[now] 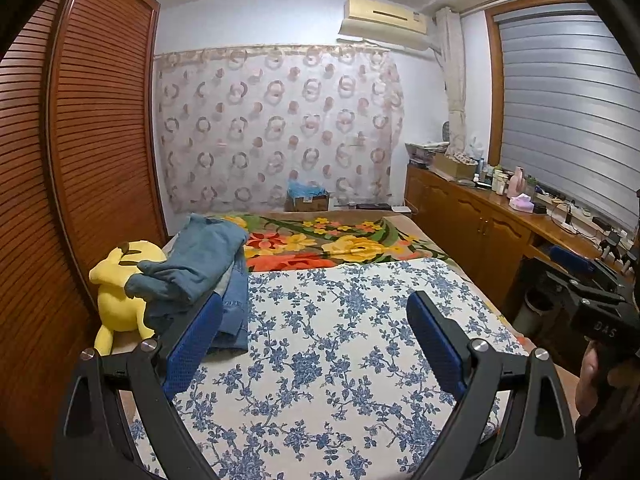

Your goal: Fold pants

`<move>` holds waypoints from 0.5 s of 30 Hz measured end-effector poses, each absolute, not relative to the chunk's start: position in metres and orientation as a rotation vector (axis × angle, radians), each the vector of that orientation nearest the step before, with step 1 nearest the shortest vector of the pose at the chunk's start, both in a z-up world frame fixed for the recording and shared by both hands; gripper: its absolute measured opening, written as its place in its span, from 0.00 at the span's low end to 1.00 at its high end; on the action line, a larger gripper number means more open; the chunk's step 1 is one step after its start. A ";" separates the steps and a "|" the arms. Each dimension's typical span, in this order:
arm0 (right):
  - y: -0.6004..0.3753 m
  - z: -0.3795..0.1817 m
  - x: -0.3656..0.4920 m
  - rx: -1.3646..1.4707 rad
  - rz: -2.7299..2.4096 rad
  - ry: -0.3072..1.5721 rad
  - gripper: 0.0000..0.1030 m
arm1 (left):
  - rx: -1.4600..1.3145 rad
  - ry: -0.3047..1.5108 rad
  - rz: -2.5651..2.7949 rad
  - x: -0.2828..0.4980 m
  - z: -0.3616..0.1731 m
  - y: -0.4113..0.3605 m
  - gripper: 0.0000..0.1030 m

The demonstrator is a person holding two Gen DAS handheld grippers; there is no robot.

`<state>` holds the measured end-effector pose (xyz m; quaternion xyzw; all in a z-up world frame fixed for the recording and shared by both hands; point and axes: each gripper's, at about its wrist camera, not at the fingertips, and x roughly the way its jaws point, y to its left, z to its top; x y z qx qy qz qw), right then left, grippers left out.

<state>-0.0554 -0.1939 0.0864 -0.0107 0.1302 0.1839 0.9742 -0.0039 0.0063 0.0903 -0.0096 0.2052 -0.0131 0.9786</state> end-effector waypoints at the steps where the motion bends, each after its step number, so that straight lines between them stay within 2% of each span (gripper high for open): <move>1: -0.194 0.086 -0.056 -0.021 0.371 0.263 0.81 | -0.019 0.414 -0.025 -0.004 0.090 0.007 0.91; 15: -0.195 0.086 -0.054 -0.022 0.373 0.264 0.81 | -0.020 0.419 -0.026 -0.003 0.087 0.007 0.91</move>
